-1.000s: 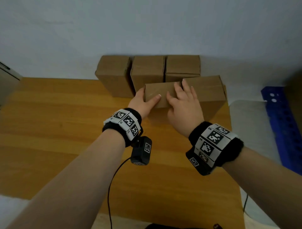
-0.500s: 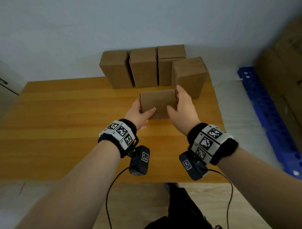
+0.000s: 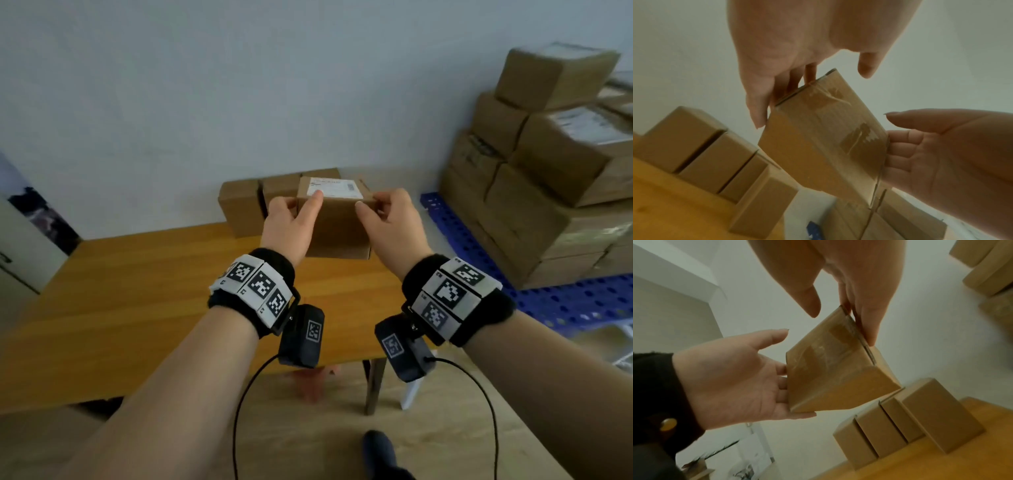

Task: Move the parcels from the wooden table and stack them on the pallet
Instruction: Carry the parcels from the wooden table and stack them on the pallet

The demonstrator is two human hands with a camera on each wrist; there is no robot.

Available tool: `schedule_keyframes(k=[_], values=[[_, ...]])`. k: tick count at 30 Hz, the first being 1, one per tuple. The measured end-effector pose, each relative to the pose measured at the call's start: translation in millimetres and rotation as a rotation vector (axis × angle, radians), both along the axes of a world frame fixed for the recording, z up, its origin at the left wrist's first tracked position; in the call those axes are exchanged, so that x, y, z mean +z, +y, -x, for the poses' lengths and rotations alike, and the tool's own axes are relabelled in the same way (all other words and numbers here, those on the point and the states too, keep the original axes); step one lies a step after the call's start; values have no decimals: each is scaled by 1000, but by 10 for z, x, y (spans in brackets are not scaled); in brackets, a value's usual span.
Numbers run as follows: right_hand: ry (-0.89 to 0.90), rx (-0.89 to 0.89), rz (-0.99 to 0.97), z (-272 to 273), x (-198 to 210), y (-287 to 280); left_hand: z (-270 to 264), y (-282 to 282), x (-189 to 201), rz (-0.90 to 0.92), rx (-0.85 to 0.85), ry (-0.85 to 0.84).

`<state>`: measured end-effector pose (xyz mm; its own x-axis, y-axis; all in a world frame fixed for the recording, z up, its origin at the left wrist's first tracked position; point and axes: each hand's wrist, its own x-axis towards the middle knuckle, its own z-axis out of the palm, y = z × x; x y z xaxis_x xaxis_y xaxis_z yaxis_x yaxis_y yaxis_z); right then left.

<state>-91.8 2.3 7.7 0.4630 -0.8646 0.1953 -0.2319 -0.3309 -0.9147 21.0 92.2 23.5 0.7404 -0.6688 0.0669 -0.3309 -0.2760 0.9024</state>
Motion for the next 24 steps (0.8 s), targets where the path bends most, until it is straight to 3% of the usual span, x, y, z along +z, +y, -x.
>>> schedule_keyframes(k=[11, 24], values=[[-293, -144, 144, 837, 795, -501, 741, -637, 754, 201, -86, -96], [-229, -96, 187, 2483, 1328, -2293, 2367, -2446, 1342, 304, -168, -186]])
